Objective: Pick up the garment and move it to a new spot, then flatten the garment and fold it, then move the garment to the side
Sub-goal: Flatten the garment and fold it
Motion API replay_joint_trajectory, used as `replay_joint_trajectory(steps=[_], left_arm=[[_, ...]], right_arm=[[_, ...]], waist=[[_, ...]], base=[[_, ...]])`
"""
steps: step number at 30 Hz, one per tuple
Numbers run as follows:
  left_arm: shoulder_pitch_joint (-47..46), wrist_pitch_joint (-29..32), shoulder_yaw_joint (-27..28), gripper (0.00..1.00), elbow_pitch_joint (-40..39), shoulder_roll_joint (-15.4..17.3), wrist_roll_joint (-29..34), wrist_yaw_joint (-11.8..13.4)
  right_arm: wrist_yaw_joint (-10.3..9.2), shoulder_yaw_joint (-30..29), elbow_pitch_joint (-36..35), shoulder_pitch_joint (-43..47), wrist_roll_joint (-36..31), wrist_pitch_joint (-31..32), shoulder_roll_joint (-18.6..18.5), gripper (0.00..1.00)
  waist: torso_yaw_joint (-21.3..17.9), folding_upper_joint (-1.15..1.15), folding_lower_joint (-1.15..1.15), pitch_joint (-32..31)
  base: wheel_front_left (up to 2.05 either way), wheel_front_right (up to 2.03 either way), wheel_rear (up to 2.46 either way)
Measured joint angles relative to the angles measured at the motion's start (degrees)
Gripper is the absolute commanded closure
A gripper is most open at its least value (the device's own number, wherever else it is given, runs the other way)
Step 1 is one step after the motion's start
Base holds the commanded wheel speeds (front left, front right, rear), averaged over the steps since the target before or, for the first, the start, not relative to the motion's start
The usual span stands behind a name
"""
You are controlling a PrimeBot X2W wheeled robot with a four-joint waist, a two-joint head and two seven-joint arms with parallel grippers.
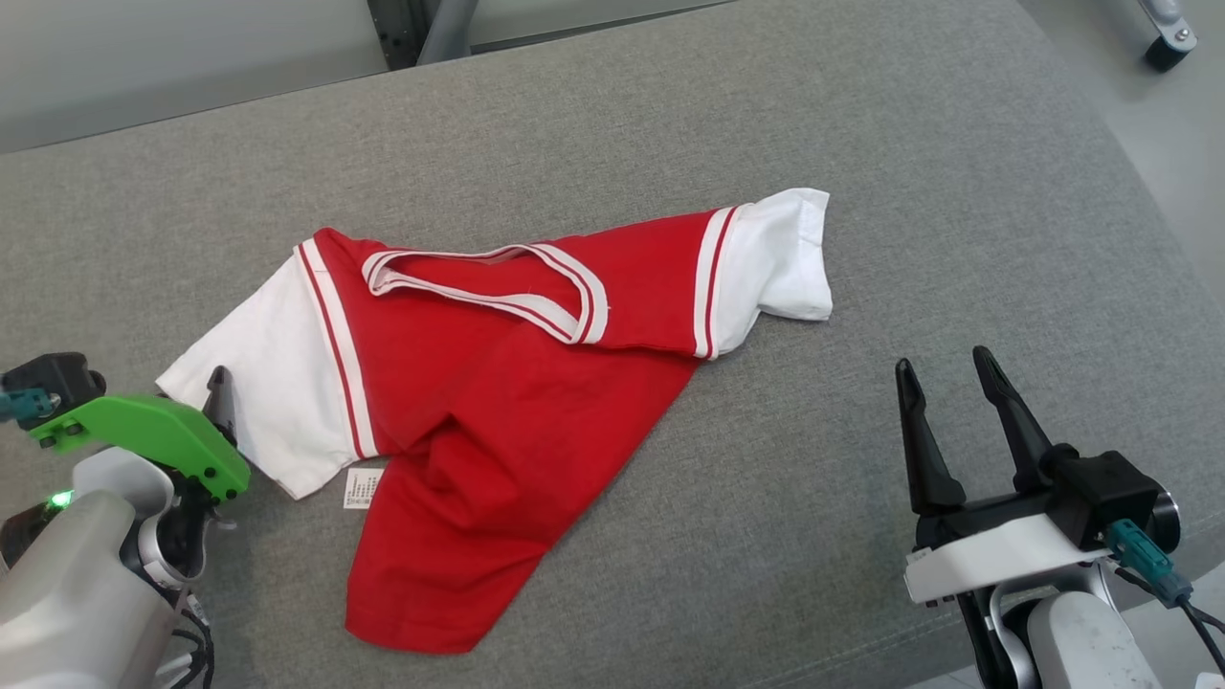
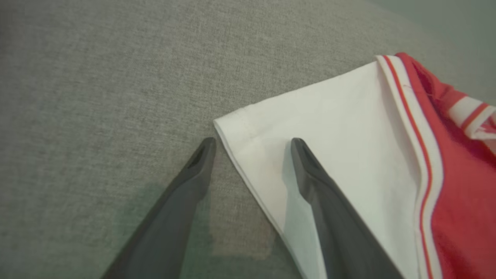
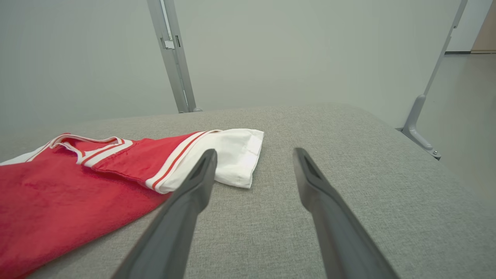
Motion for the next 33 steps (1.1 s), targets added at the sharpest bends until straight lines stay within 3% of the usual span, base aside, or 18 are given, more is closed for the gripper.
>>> replay_joint_trajectory(steps=[2, 3, 4, 11, 16, 20, 33], left_arm=[[-0.39, 1.01, -0.19, 0.00, 0.40, -0.87, -0.21, -1.22], [-0.68, 1.41, -0.66, 0.62, 0.73, -1.13, -0.12, -1.59], [-1.03, 1.62, -1.26, 1.00, 1.07, -1.27, 0.22, -1.92], [-3.15, 0.69, -1.40, 1.00, 0.80, -3.58, 0.40, -6.06], [-8.23, -2.80, 0.59, 1.00, -2.38, -4.17, 0.42, -6.59], [-13.57, -6.19, 2.35, 1.00, -5.13, -4.65, 1.42, -4.43], [-28.17, -8.72, 3.01, 1.00, -9.51, -7.14, 6.11, 2.13]], right_arm=[[0.00, 0.01, 0.01, -0.08, 0.00, 0.00, 0.00, 0.00], [0.00, 0.05, 0.04, -0.13, 0.00, 0.00, 0.00, 0.00], [0.00, 0.07, 0.08, -0.23, 0.01, 0.00, 0.01, 0.00], [0.00, -0.07, 0.13, -0.60, 0.03, 0.00, 0.01, 0.00], [0.00, -0.25, 0.26, -0.27, 0.02, 0.00, 0.00, 0.00], [0.00, 0.11, 0.41, 0.25, 0.01, 0.00, 0.00, 0.00], [0.00, 0.75, 1.20, 0.42, -0.83, 0.00, 0.00, 0.00]], waist=[[0.01, 0.00, 0.00, -0.04], [0.01, 0.00, 0.00, -0.06], [0.00, 0.00, 0.00, -0.09], [-0.05, 0.00, 0.00, -0.48], [0.44, 0.00, 0.00, -1.08], [1.06, 0.00, 0.00, -1.60], [1.47, 0.00, 0.00, -3.85]], base=[[0.00, 0.00, 0.00], [0.00, 0.00, 0.00], [0.00, 0.00, 0.00], [0.00, 0.00, 0.00], [0.00, 0.00, 0.00], [0.00, 0.00, 0.00], [0.00, 0.00, 0.00]])
